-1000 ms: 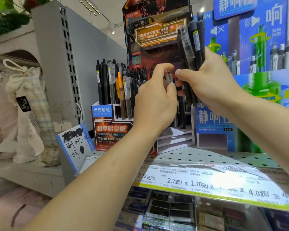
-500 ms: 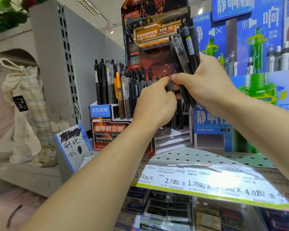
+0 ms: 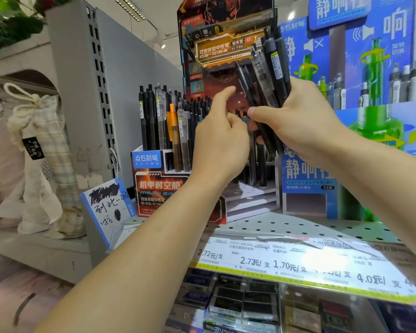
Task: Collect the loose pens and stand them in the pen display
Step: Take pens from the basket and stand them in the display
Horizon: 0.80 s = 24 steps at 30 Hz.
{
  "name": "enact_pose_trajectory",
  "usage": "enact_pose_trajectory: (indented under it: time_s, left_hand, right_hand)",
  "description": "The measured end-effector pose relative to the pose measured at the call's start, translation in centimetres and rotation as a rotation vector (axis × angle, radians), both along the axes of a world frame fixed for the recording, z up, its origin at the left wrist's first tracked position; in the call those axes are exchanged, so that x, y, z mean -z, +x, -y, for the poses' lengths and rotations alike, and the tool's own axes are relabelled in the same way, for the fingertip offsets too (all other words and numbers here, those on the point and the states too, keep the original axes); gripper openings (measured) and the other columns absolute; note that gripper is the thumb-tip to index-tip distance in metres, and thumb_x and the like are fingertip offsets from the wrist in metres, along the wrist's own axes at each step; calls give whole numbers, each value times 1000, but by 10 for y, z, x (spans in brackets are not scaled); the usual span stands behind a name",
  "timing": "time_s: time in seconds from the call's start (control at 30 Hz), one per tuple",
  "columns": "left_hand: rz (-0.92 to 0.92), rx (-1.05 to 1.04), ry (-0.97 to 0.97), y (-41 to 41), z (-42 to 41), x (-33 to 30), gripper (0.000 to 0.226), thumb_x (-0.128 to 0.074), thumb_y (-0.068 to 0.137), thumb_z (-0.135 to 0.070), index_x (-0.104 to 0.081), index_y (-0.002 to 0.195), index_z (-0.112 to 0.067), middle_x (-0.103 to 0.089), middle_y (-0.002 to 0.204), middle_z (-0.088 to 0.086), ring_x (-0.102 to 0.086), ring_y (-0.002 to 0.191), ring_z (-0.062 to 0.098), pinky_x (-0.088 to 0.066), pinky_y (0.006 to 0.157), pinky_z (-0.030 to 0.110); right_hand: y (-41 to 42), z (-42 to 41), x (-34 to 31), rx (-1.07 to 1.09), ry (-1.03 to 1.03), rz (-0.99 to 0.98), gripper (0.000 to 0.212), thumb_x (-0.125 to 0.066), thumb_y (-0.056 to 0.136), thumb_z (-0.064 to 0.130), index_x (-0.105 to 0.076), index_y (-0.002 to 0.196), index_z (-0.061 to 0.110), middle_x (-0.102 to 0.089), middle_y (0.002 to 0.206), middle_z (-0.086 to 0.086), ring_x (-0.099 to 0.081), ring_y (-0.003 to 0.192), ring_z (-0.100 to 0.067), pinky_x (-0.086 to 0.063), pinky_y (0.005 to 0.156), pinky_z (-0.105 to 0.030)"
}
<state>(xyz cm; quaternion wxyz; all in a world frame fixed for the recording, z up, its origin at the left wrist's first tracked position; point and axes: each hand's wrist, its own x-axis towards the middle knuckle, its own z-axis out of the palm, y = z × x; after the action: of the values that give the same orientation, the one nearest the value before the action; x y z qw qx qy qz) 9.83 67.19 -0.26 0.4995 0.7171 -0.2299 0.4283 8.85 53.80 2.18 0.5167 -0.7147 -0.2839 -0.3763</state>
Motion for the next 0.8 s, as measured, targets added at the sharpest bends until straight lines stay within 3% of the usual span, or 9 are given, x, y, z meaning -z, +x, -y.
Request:
enact_pose_trajectory:
  time_s: [0.1,0.2,0.3,0.4,0.53,0.6,0.67,0.73,0.8]
  left_hand:
    - [80,83,-110,-2,-3,1,51,-48,100,-23,-38,148,-36,-63,77,-18,-64,71,8,-56,74,35]
    - [116,138,-186,-4,-5,1,53,-50,100,-28,-36,150,-32,-63,79,-16,-65,67,9,-58,66,32]
    - [131,151,-207,-5,-5,2,53,-56,98,-17,-41,147,-29,-66,83,-5,-67,65,16,-58,56,32]
    - [144,137,-220,-9,-5,3,64,-57,97,-15,-29,152,-33,-67,91,6,-69,72,22,-61,64,46]
    - [194,95,-299,-11,-5,5,55,-55,99,-18,-31,144,-37,-69,92,-4,-69,82,11,-59,71,55]
    - [209,80,-328,-11,-5,5,50,-52,100,-15,-32,138,-42,-68,93,-8,-67,82,4,-59,69,53]
    - [220,45,-337,-11,-5,6,50,-49,101,-12,-33,138,-41,-66,94,-9,-65,81,-1,-61,69,43]
    - [217,6,-280,-11,-5,7,49,-48,100,-7,-38,139,-35,-66,98,-7,-64,83,1,-56,69,23]
    - [178,-48,-175,-11,-4,6,51,-50,98,-3,-43,137,-34,-65,99,-9,-63,83,5,-54,68,22]
  right_hand:
    - [-3,0,0,-41,-26,-15,21,-74,90,11,-69,107,22,-77,83,-3,-76,72,-18,-63,58,-36]
    - [-7,0,-1,-97,-105,-32,20,-74,89,8,-71,106,19,-77,80,-7,-76,71,-21,-63,59,-38]
    - [-10,0,-1,-80,-194,-27,16,-74,86,8,-73,99,18,-77,78,-7,-76,72,-26,-65,65,-42]
    - [-10,1,-1,-110,-188,-36,15,-74,88,12,-73,101,18,-77,81,-9,-76,74,-29,-64,66,-44]
    - [-6,0,-1,25,-102,17,15,-73,86,17,-73,101,17,-77,84,-7,-74,81,-29,-63,77,-49]
    - [-4,-1,-1,3,28,-4,14,-70,86,9,-72,98,17,-76,85,-9,-74,82,-30,-65,68,-44]
    - [-4,-2,-1,-3,102,-14,20,-68,86,6,-72,101,19,-75,90,-7,-74,78,-23,-63,59,-31]
    - [-3,-3,0,19,115,-5,23,-67,86,7,-71,104,22,-74,92,-3,-72,71,-12,-61,57,-27]
    - [-3,-3,0,10,117,-1,24,-67,87,7,-70,102,25,-74,89,1,-70,66,-5,-61,57,-27]
